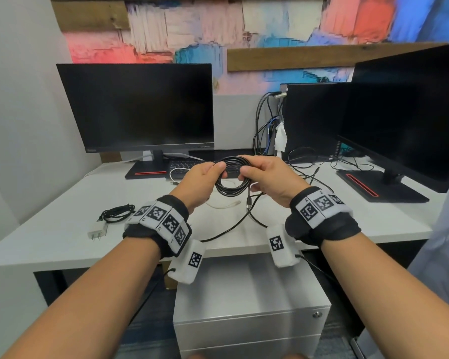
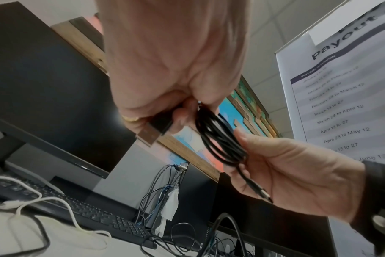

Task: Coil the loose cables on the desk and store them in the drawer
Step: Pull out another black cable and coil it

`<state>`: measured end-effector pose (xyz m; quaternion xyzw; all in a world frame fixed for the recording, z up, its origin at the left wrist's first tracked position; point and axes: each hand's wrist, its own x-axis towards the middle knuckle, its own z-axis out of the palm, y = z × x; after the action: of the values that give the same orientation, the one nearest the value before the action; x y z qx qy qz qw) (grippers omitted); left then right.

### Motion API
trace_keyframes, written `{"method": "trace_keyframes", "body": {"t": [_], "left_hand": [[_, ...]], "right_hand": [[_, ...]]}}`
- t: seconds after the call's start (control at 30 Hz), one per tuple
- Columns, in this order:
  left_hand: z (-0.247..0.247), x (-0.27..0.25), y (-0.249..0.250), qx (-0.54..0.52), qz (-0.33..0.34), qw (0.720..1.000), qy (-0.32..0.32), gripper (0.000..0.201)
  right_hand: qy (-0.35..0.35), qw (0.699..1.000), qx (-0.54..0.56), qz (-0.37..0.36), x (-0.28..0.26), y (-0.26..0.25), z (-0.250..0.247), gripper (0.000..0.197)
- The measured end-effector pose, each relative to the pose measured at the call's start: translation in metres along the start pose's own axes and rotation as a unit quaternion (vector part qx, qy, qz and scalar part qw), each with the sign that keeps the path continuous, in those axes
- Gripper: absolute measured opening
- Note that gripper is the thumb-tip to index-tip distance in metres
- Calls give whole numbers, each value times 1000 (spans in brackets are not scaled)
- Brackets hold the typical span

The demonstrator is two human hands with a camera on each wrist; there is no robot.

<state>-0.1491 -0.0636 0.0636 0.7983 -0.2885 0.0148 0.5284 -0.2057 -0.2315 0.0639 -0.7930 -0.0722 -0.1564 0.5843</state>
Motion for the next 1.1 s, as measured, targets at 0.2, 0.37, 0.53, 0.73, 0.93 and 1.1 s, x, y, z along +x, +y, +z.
{"method": "trace_keyframes", "body": {"t": [0.2, 0.37, 0.53, 0.73, 0.93, 1.1], "left_hand": [[-6, -1, 1, 13, 5, 1000, -7, 33], [-19, 2, -3, 7, 16, 1000, 12, 20], [-28, -1, -6, 191, 70, 979, 20, 21], [-21, 0, -6, 9, 2, 995, 95, 19], [-12, -9, 0, -176, -70, 980, 63, 15], [-12, -14, -5, -209, -120, 971, 1, 18]], "right_hand": [[73, 997, -16, -14, 4, -4, 11, 20], [76, 997, 12, 8, 4, -1, 10, 19], [57, 997, 40, 14, 1, -4, 9, 24], [12, 997, 66, 35, 0, -4, 17, 21], [-14, 999, 35, 31, -3, -2, 19, 19], [25, 998, 35, 35, -4, 4, 22, 17]]}}
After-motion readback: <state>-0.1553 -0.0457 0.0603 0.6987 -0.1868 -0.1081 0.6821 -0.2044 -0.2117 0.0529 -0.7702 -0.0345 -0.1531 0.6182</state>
